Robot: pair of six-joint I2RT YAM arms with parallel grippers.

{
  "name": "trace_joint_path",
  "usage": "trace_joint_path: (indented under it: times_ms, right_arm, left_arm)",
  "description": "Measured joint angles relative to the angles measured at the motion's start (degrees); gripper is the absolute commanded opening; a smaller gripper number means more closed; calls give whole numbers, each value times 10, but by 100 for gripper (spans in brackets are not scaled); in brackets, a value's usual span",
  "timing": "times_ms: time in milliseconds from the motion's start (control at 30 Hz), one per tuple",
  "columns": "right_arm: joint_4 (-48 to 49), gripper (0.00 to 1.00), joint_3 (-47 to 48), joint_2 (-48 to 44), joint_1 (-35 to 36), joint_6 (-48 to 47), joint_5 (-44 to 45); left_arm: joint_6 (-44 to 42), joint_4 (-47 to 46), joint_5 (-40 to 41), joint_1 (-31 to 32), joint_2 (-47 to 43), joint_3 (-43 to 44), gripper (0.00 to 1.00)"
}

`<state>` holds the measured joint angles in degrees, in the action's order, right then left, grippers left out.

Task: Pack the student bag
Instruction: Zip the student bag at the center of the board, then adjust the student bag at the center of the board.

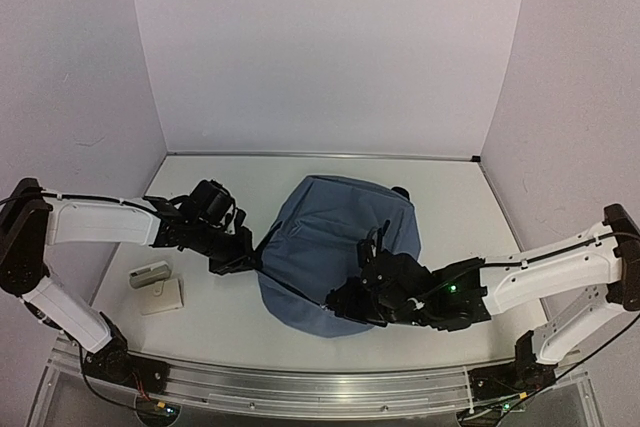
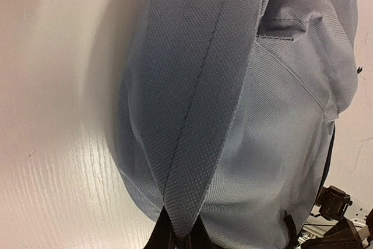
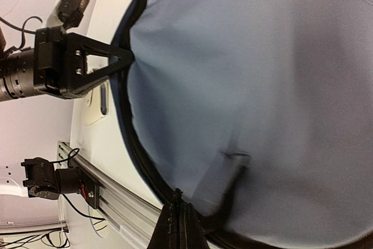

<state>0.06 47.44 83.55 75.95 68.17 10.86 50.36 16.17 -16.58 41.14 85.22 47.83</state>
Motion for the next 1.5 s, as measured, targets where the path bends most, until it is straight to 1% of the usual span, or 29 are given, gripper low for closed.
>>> trace_joint_path:
  times_ms: [300,367,400,433,467,500,533,633,667,733,800,867,967,1033,1133,1233,1333,1433,1500]
  right_arm:
    - [-27,0,-3,-21,0,9,14]
    - [-31,2,-3,-21,0,8,16]
    - [-33,11,-2,-20,0,7,17]
    - [-36,25,-1,-20,0,5,18]
    - [-40,35,1,-20,0,4,19]
    - [-47,44,5,-20,0,1,23]
    - [-55,54,10,-20,1,-5,29]
    - [-92,72,35,-20,2,-18,55]
    - [-108,77,45,-21,2,-24,67]
    - [-148,86,69,-27,2,-37,94]
    - [-189,91,91,-43,-1,-50,123]
    - [-221,96,108,-66,-13,-65,140]
    - [-245,98,120,-104,-69,-100,145]
    - [-254,98,121,-120,-127,-132,144]
    - [-259,98,121,-118,-210,-188,137]
    - [-244,97,120,-97,-299,-247,94]
    - [-208,95,120,-65,-380,-294,41]
    - [-182,89,135,-17,-430,-328,-5]
    - [-169,85,158,22,-456,-350,-44]
  left_arm:
    - [-32,2,-18,-17,-1,0,0]
    - [-43,0,-26,-18,0,0,0]
    - [-50,-2,-31,-20,0,0,0]
    - [-56,-2,-35,-20,1,0,0]
    - [-63,-2,-42,-21,2,0,2]
    - [-70,-3,-47,-22,4,0,9]
    - [-76,-2,-50,-22,4,0,21]
    - [-94,-1,-59,-22,5,0,45]
    - [-99,-1,-60,-22,4,0,51]
    - [-101,5,-58,-22,0,0,65]
    - [-103,16,-51,-21,-14,0,75]
    - [-101,29,-43,-21,-33,3,81]
    - [-88,45,-40,-22,-55,17,90]
    - [-75,45,-42,-21,-60,22,93]
    - [-47,46,-43,-21,-62,19,96]
    - [-14,38,-42,-16,-67,-1,96]
    - [25,28,-39,10,-76,-30,97]
    - [64,1,-34,51,-76,-50,96]
    - [88,-25,-33,77,-71,-59,93]
